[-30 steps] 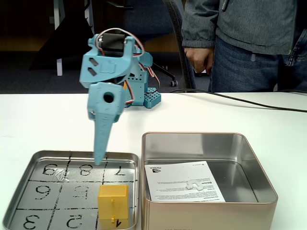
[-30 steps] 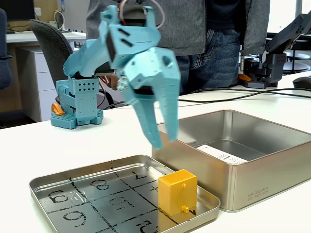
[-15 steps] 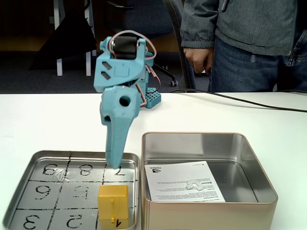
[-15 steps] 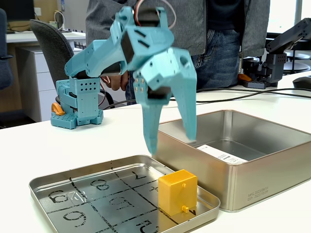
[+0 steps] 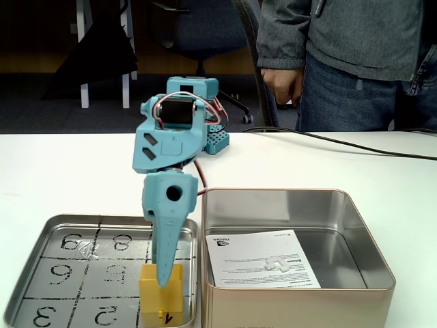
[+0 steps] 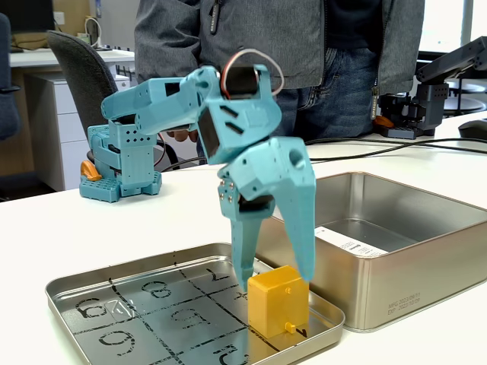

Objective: Grasp a lego block and put it in the bin.

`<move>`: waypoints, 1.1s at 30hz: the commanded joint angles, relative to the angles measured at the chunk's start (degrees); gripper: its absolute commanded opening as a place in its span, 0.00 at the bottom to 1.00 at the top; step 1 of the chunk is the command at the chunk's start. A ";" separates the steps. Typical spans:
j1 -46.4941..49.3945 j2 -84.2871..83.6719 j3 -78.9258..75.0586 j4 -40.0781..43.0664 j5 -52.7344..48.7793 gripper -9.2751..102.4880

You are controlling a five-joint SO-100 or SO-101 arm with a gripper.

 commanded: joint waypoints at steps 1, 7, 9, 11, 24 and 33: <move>0.53 0.62 -0.70 -0.44 -0.44 0.43; 0.35 -0.97 -0.70 -0.70 -0.88 0.41; 0.26 -1.23 -0.70 -0.62 -0.70 0.40; 0.26 -1.32 -0.70 0.00 -0.26 0.36; 2.11 -2.46 -7.47 9.05 0.97 0.08; 4.57 3.96 -7.47 9.05 2.29 0.08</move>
